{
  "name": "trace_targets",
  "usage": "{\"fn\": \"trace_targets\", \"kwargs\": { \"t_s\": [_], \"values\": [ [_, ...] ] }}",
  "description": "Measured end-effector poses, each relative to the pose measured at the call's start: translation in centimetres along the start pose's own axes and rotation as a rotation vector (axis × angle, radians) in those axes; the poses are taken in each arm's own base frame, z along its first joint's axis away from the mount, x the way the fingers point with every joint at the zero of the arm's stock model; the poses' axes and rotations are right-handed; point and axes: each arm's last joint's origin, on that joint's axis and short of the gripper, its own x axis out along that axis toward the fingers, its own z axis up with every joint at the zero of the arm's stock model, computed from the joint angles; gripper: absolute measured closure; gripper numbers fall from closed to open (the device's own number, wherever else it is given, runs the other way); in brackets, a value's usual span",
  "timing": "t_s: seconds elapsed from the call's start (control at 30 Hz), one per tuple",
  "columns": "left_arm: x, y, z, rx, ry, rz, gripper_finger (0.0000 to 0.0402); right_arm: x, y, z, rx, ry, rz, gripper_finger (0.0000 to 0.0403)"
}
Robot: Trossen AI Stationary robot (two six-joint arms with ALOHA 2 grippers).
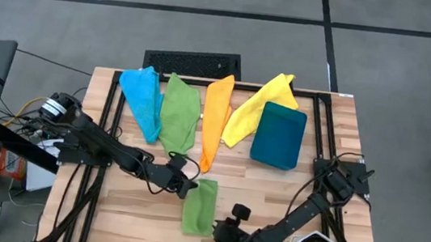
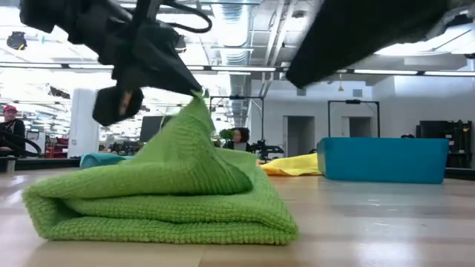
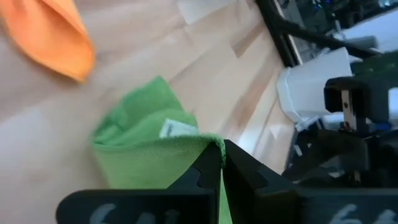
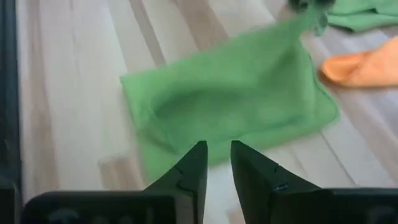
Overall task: Fold microfiber towels
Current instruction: Fold the bottom green microfiber cloth
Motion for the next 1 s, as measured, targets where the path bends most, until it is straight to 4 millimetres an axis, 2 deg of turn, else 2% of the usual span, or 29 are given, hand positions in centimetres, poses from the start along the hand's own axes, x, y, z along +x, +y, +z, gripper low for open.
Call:
{"fn": "trace_targets", "kwargs": {
  "t_s": [0.17, 0.37, 0.5, 0.8, 1.0],
  "values": [
    [2.0, 0.3, -0.9, -0.023, 0.048, -0.090, 0.0401, 1.0, -0.3, 1.3, 0.081, -0.004, 0.040, 0.0305],
    [2.8, -0.3, -0.3, -0.036, 0.029, -0.108, 0.0401, 1.6, -0.7, 1.6, 0.224, 0.027, 0.049, 0.0296],
    [3.0, -1.0, 0.4, -0.007, 0.016, -0.124, 0.0401, 1.5, -0.6, 1.5, 0.300, 0.037, 0.053, 0.0267],
    [3.2, -1.4, 1.0, 0.026, 0.008, -0.108, 0.0401, 2.6, -1.5, 1.7, 0.559, 0.118, 0.033, 0.0169],
    [3.2, -1.3, 1.0, 0.046, -0.007, -0.099, 0.0401, 3.4, -2.1, 2.3, 0.670, 0.168, 0.040, 0.0159]
  ]
}}
